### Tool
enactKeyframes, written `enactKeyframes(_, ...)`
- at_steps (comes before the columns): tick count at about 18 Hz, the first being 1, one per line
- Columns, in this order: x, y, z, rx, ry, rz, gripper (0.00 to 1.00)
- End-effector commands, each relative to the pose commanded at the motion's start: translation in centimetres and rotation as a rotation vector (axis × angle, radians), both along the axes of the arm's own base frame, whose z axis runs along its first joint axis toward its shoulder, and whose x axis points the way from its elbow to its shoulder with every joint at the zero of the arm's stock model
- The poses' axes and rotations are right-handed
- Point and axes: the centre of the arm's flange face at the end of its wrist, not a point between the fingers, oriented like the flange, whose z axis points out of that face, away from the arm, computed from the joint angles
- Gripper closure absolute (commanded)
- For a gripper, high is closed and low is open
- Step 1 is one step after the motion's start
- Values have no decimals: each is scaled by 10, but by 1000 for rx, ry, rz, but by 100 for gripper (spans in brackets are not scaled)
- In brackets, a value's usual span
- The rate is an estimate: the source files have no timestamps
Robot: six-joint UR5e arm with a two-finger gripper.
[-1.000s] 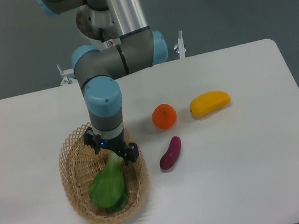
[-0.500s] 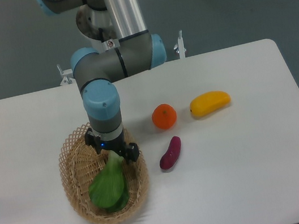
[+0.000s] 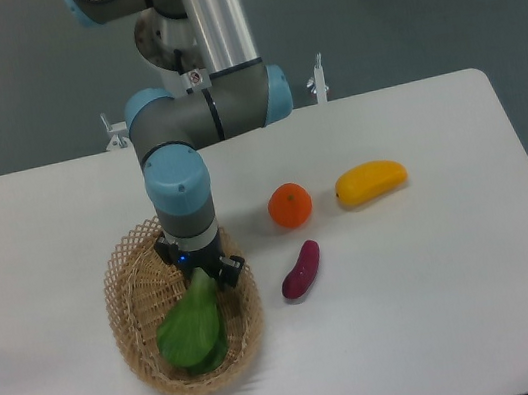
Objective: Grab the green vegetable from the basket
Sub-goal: 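Lift the gripped bok choy up out of the basket, then carry the bok choy away from the basket toward the yellow mango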
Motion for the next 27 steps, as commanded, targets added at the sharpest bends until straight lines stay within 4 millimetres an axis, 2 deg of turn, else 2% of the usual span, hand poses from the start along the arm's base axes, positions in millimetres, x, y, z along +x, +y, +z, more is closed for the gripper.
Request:
enactKeyframes(5,-2,-1,3,-8,19,3,49)
enactKeyframes(11,-4,3,21,23,40,-6,49)
enactKeyframes(18,-19,13,82,122,102,-2,52)
enactKeyframes(20,-33,12,96,145,117,18,52)
enactKeyframes(23,-52,4,128,188,155,27,52)
enactKeyframes(26,-87,-16,152,222,172,29,52)
enactKeyframes(27,-107,-28,159,242,175,28,52)
